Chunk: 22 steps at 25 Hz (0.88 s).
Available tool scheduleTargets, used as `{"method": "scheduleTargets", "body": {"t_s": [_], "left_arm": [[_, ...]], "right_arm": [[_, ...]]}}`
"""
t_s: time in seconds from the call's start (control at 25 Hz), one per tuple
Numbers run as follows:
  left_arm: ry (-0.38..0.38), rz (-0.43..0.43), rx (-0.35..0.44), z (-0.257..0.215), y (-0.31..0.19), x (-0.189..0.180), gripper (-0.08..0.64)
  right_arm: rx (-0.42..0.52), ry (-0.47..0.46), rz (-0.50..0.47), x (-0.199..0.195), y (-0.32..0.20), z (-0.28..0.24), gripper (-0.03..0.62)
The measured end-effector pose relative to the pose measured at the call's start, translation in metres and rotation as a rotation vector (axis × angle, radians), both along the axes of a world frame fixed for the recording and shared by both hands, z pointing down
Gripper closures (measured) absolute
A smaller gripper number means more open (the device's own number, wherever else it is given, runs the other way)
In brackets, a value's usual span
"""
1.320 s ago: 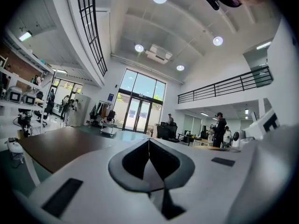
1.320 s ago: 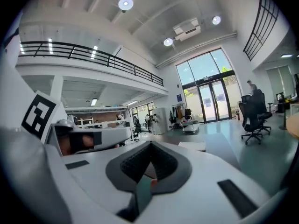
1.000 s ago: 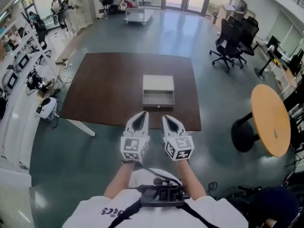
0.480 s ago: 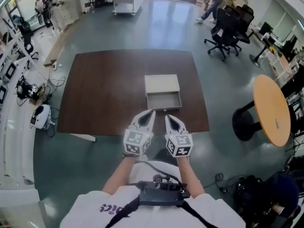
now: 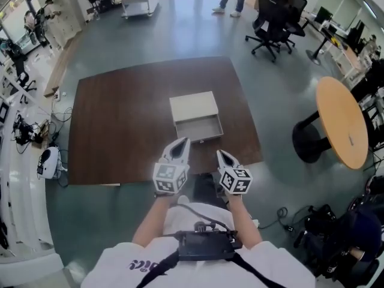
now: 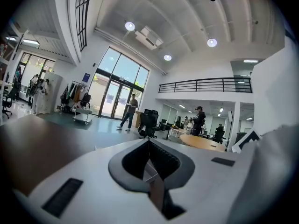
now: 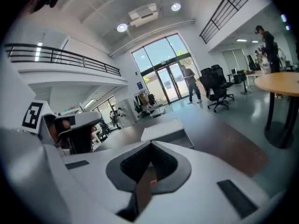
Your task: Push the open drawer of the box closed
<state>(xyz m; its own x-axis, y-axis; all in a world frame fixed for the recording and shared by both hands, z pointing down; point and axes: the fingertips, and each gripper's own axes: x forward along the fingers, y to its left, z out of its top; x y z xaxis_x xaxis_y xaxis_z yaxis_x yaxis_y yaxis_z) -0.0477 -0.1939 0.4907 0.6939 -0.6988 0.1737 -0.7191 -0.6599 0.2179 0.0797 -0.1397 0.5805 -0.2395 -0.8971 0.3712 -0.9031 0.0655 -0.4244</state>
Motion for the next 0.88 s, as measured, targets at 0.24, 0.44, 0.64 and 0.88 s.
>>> {"method": "scheduleTargets", "body": {"t_s": [0.24,0.44,0.64,0.88], "left_arm": [[-0.021,0.012,-0.043,0.030,-0.012,0.019,0.551],[-0.028,0.003,-0.098,0.052,-0.028,0.022,0.551],[-0.043,-0.009,-0.132,0.073,-0.042,0.032,0.551],[-0.065,-0.022,-0.176,0.096,-0.055,0.036,0.551]], "right_arm": [[-0.117,-0.121,0.049,0.028,-0.005,0.063,0.589],[-0.213,-0.082,0.058,0.034,-0.012,0.108,0.589],[-0.257,-0.097,-0.012,0.030,-0.021,0.137,0.589],[-0.293,-0.087,-0.100,0.012,-0.039,0.159,0.588]]}}
